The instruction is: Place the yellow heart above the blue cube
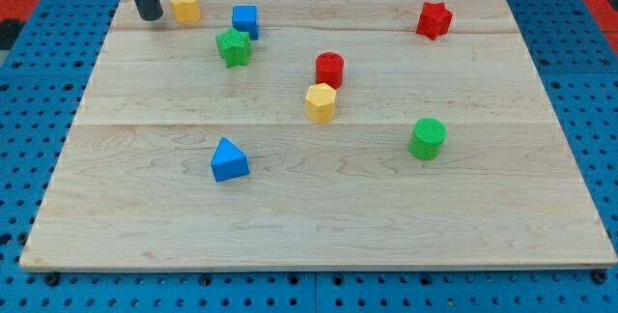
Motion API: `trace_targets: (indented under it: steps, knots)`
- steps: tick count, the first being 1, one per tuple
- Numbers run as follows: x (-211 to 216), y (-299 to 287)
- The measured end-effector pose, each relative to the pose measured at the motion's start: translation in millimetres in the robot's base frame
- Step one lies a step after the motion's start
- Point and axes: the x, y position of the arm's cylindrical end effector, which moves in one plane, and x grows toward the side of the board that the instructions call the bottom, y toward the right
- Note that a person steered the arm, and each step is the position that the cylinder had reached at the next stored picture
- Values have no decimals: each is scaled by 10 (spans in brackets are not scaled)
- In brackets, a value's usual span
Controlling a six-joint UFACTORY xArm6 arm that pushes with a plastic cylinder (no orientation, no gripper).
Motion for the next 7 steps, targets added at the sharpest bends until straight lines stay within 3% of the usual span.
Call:
trace_targets:
  steps: [7]
  knots:
    - [-136, 304]
